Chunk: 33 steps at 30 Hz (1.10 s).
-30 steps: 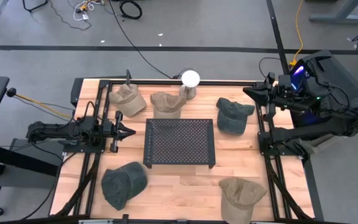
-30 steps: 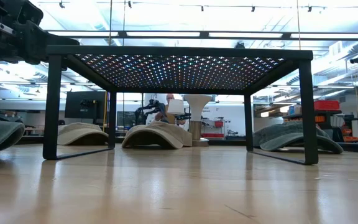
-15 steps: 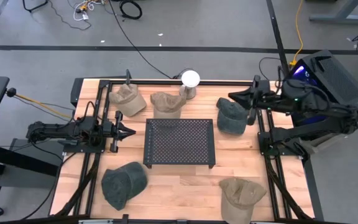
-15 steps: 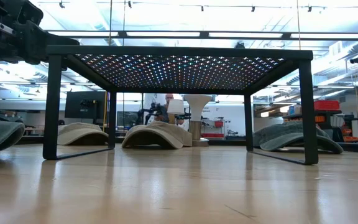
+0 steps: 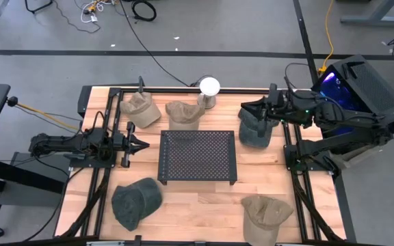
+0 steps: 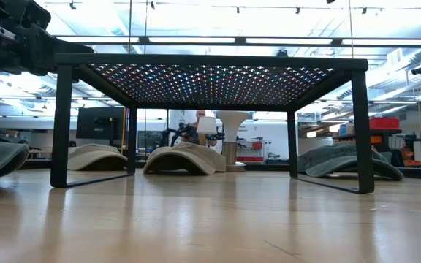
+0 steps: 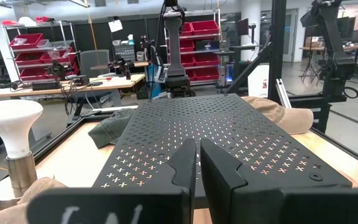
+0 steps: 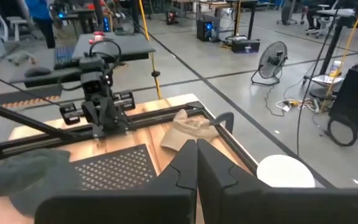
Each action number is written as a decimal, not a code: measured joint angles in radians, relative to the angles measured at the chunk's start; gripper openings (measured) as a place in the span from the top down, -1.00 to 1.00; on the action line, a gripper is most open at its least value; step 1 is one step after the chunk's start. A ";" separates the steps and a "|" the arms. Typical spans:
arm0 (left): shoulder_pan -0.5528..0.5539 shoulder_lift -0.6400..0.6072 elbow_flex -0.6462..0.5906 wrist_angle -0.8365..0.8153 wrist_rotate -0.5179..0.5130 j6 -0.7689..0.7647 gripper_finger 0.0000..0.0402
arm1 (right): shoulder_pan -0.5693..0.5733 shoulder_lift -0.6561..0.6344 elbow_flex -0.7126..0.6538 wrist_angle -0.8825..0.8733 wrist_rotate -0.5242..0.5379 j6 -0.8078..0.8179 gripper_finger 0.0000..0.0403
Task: Pick & Place hat
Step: Put the top black cap on the shelf
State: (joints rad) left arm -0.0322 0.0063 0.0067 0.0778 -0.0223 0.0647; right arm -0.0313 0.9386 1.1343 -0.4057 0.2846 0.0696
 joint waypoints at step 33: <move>0.000 0.000 0.000 0.000 0.000 0.000 0.85 | -0.469 0.130 0.001 -0.551 -0.137 0.292 0.29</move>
State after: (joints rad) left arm -0.0322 0.0060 0.0067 0.0779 -0.0227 0.0647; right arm -0.5000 1.0684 1.1351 -0.9564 0.1474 0.3618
